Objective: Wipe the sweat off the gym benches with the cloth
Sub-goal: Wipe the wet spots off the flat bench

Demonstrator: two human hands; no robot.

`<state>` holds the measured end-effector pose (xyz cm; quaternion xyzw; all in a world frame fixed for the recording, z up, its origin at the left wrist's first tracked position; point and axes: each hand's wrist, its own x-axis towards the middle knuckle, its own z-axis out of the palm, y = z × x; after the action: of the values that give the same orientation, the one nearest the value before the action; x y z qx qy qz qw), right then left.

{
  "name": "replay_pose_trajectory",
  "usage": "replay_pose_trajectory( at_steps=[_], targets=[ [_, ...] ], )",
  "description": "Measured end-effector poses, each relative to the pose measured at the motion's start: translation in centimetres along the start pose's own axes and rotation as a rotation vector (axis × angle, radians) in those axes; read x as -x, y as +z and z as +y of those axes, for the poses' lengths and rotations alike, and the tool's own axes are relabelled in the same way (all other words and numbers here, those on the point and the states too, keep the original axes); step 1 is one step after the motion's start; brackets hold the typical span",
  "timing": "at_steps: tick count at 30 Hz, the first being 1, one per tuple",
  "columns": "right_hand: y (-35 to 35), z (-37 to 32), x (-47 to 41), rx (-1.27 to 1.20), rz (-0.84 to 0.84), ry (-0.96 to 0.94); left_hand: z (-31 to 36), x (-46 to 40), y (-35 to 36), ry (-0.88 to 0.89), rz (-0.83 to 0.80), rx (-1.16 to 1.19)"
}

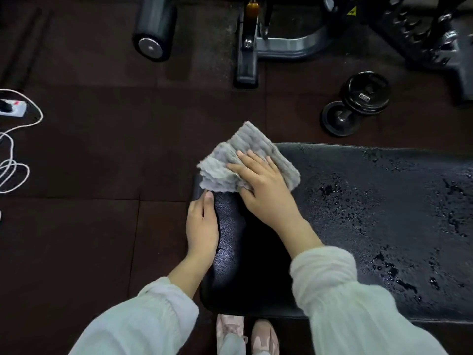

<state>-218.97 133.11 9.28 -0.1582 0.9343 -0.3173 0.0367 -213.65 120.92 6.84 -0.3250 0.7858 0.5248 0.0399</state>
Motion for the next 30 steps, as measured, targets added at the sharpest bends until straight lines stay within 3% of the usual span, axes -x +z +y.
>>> replay_pose_trajectory(
  at_steps=[4, 6, 8, 14, 17, 24, 30],
  targets=[
    [-2.9, 4.1, 3.1, 0.042, 0.174, 0.213, 1.3, 0.2, -0.4, 0.41, 0.074, -0.346],
    [-4.3, 5.6, 3.1, 0.047, 0.249, 0.349, 1.8, -0.3, -0.3, 0.67, 0.0, -0.542],
    [-4.9, 6.1, 1.5, 0.025, 0.272, 0.436, 2.1, -0.6, 0.3, 0.801, -0.106, -0.698],
    [-2.8, 3.0, -1.2, 0.001, 0.105, 0.243, 1.9, -0.9, 1.3, 0.887, -0.155, -0.899],
    [-3.3, 3.9, 1.5, 0.011, 0.121, 0.17, 1.8, -0.7, 1.2, 0.878, -0.15, -0.892],
    [-6.5, 7.9, 2.2, 0.014, 0.293, 0.461, 2.0, -0.7, 1.1, 0.86, -0.169, -0.865],
    [-3.8, 4.1, -1.6, 0.01, 0.125, 0.272, 1.8, -0.6, 1.2, 0.853, -0.161, -0.841]
  ],
)
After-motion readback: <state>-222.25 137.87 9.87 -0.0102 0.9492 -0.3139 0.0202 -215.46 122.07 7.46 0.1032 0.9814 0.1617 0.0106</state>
